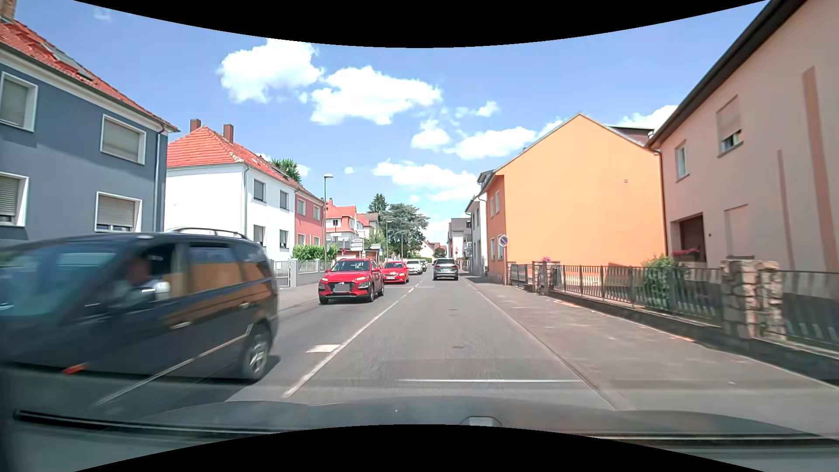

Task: Follow the waypoints while adhering to traffic rules and regulations

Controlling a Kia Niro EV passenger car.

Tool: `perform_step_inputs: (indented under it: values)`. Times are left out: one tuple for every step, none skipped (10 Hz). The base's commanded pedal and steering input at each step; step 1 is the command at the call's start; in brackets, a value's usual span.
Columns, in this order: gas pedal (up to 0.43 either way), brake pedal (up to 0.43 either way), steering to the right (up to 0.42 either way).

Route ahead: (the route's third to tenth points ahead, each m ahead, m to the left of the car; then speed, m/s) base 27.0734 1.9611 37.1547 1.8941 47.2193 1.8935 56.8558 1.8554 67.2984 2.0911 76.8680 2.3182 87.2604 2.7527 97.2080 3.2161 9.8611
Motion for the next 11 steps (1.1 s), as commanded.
perform_step_inputs:
  values:
    - [0.000, 0.000, -0.005]
    - [0.000, 0.000, -0.005]
    - [0.000, 0.000, -0.005]
    - [0.000, 0.000, -0.004]
    - [0.000, 0.000, -0.005]
    - [0.000, 0.000, -0.005]
    - [0.000, 0.000, -0.005]
    - [0.000, 0.000, -0.005]
    - [0.000, 0.000, -0.005]
    - [0.008, 0.000, -0.005]
    - [0.008, 0.000, -0.005]
